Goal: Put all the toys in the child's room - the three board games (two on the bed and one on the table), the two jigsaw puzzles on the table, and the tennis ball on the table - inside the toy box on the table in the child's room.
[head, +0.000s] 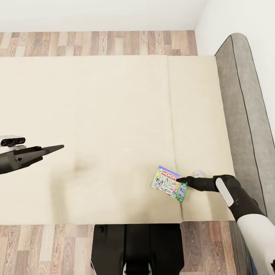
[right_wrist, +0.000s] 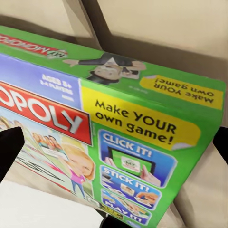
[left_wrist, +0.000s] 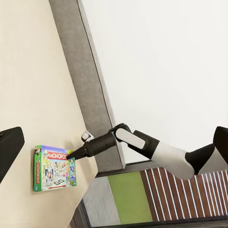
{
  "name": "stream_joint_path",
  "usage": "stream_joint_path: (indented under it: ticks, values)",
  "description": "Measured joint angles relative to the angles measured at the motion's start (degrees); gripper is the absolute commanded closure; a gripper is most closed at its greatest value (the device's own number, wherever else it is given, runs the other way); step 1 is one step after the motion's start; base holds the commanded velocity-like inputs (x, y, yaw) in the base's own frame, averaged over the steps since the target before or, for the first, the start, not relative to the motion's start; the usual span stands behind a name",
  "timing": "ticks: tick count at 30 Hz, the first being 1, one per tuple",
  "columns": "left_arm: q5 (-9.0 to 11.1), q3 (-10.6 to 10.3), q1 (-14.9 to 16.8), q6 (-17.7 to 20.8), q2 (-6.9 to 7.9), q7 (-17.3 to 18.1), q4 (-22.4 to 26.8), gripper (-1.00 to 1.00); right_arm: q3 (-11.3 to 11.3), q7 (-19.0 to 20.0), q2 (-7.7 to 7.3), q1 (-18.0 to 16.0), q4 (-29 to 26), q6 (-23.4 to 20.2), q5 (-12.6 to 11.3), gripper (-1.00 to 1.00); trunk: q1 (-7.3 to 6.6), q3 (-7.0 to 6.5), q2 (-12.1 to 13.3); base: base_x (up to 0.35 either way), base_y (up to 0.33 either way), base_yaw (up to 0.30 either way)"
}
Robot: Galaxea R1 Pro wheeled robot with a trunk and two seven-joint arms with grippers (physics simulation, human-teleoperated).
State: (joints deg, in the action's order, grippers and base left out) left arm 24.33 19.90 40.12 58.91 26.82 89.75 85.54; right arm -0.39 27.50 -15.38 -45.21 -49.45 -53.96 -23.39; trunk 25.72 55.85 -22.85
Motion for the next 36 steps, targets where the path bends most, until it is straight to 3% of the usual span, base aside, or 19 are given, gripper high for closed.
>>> stream_joint_path:
  ticks: [6,9,12,15,20,36]
  values:
    - [0.00,0.00,0.00,0.00,0.00,0.00,0.00,-1.00,0.06,-0.16,0.96,-1.11,0.04,-0.76,0.03,-1.00,0.00,0.00,0.00,0.000,0.000,0.000]
    - [0.01,0.00,0.00,0.00,0.00,0.00,0.00,-1.00,0.11,-0.03,1.79,-1.68,-0.01,-0.35,-1.28,-1.00,0.00,0.00,0.00,0.000,0.000,0.000]
    - [0.00,0.00,0.00,0.00,0.00,0.00,0.01,-1.00,0.25,-0.16,2.16,-2.23,-0.11,-1.27,-0.60,-1.00,0.00,0.00,0.00,0.000,0.000,0.000]
    - [0.00,0.00,0.00,0.00,0.00,0.00,0.01,-1.00,0.36,-0.07,3.42,-3.23,-0.21,0.49,-1.37,-1.00,0.01,0.00,0.00,0.000,0.000,0.000]
    - [0.00,0.00,0.00,0.00,0.00,0.00,0.00,-1.00,0.41,-0.17,3.84,-3.69,-0.20,-0.18,-0.44,-1.00,0.00,0.00,0.00,0.000,0.000,0.000]
    - [0.00,-0.01,0.01,-0.01,-0.01,0.01,-0.01,-1.00,0.37,0.04,4.99,-3.84,-0.08,0.66,-1.72,-1.00,0.01,-0.11,0.00,0.000,0.000,0.000]
